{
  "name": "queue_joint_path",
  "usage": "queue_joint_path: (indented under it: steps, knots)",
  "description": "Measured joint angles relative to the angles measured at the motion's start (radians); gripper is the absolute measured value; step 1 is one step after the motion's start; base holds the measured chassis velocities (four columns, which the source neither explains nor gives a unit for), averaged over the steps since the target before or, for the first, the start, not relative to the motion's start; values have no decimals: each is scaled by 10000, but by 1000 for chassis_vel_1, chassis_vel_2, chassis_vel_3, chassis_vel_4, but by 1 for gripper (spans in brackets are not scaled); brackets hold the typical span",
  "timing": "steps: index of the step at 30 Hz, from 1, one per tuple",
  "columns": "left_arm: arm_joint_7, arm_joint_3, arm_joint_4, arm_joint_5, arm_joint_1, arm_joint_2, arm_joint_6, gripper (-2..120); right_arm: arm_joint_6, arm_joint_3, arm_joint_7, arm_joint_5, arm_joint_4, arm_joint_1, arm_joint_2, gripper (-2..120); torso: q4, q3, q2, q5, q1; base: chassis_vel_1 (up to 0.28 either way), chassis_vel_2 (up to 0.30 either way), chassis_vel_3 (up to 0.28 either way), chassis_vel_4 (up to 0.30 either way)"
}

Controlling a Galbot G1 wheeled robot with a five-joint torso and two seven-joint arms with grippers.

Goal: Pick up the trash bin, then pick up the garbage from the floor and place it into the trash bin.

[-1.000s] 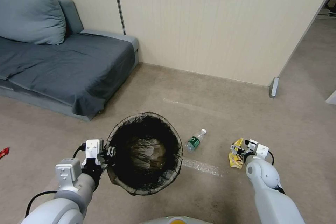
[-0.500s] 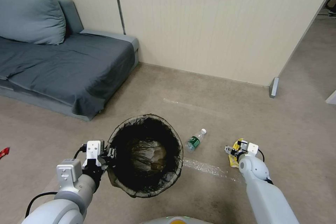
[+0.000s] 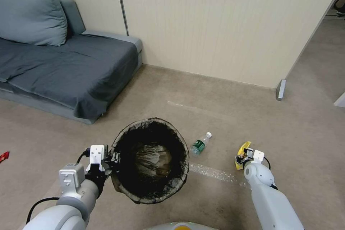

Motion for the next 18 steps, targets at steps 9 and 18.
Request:
queue_joint_path:
  steps: [9,18]
  knots:
    - [-3,-28,0,10,22,0,-4,1,198,3,-2,-60,222,-128,42,0,6,0,0,4,0,0,0,0,0]
    - [-40,-21,0,32,78,18,-5,1,538,56,-178,-426,941,-383,-135,0,6,0,0,5,0,0,0,0,0]
